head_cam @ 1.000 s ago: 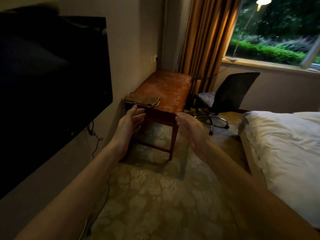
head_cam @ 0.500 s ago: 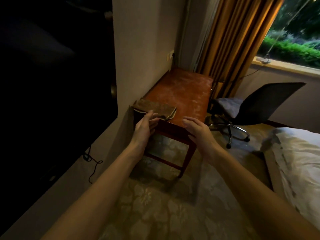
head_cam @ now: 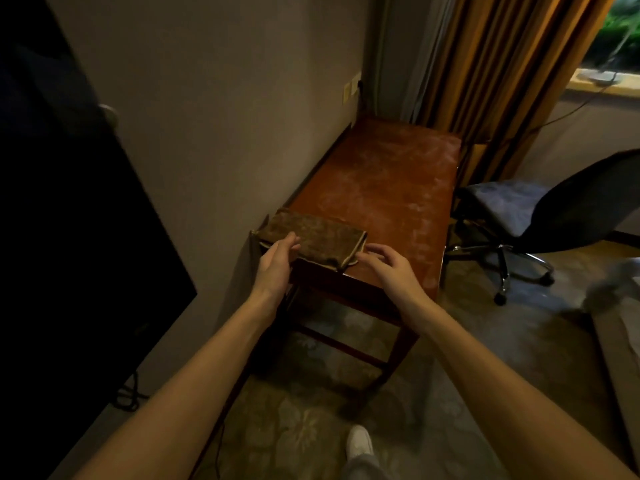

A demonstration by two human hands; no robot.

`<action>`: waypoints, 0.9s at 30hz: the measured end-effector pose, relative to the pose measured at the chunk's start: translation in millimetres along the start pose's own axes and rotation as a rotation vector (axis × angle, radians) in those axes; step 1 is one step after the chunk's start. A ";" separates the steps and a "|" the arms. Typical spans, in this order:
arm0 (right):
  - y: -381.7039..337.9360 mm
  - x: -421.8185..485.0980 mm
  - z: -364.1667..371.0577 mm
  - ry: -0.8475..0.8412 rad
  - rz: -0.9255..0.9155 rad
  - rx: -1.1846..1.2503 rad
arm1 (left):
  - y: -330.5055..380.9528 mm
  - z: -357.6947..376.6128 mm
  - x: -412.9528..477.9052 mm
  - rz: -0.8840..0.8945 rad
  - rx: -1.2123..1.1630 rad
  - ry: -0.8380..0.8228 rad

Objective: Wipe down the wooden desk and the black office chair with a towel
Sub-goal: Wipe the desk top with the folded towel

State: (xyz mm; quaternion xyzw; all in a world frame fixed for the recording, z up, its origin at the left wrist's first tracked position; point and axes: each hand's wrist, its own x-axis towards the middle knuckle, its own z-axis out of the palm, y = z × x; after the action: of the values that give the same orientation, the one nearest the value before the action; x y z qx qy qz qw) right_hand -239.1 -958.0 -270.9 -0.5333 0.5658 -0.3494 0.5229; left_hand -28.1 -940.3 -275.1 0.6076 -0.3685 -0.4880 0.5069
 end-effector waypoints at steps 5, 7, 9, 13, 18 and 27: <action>3.5 103.0 -24.5 -0.035 0.013 -0.062 | 4.5 37.1 83.1 0.004 0.053 0.061; 2.1 137.8 -24.5 -0.057 -0.011 -0.154 | 6.9 43.2 109.6 0.009 0.057 0.135; 2.9 164.7 -20.4 -0.073 -0.044 -0.229 | 7.4 45.1 137.2 0.002 0.065 0.196; 15.0 212.3 -2.1 -0.103 -0.099 -0.382 | -3.1 45.3 200.8 0.014 0.160 0.216; 30.5 265.0 23.7 -0.121 -0.109 -0.579 | -41.3 32.2 264.6 -0.036 0.352 0.170; 50.7 335.0 36.5 -0.074 -0.114 -0.765 | -74.6 6.7 367.0 -0.046 0.729 0.117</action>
State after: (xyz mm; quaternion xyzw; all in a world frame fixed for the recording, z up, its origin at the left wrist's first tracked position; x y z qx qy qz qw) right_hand -177.3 -1267.1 -400.2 -0.7325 0.6055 -0.1222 0.2861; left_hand 54.5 -1271.9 -428.5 0.7834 -0.4748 -0.3002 0.2661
